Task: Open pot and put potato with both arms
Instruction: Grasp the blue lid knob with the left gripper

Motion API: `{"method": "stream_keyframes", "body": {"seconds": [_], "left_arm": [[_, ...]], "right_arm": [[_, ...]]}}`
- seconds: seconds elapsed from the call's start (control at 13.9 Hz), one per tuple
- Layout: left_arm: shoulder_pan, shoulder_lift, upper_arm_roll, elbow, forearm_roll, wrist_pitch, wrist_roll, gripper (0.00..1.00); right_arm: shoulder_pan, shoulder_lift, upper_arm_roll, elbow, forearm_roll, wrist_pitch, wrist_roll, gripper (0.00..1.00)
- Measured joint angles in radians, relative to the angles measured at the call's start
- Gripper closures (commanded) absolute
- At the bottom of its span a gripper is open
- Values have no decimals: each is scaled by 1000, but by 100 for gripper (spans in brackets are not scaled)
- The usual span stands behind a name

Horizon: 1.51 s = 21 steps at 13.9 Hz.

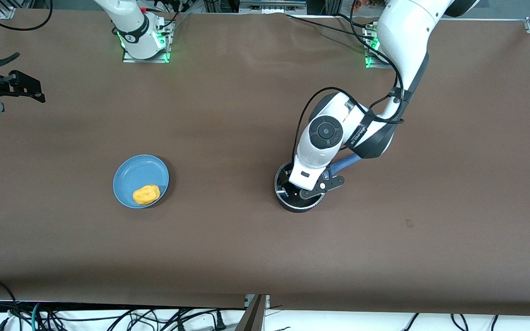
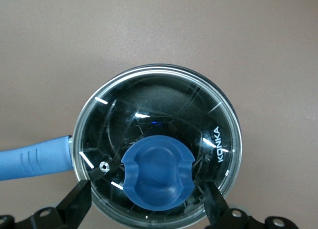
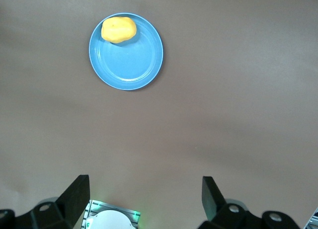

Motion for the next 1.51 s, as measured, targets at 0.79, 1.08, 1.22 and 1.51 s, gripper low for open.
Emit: {"method": "stream_keyframes", "body": {"seconds": [0.79,1.08,1.22,1.51], "left_arm": [[-7,17,2,1,35,41,-63,22],[-7,17,3,1,35,41,-68,31],[-7,17,3,1,35,41,-69,39],[-8,17,3,2,35,45,-70,51]], "right_arm": [[0,0,0,0,0,0,0,0],[0,0,0,0,0,0,0,0],[0,0,0,0,0,1,0,0],[0,7,0,0,0,1,0,0]]}}
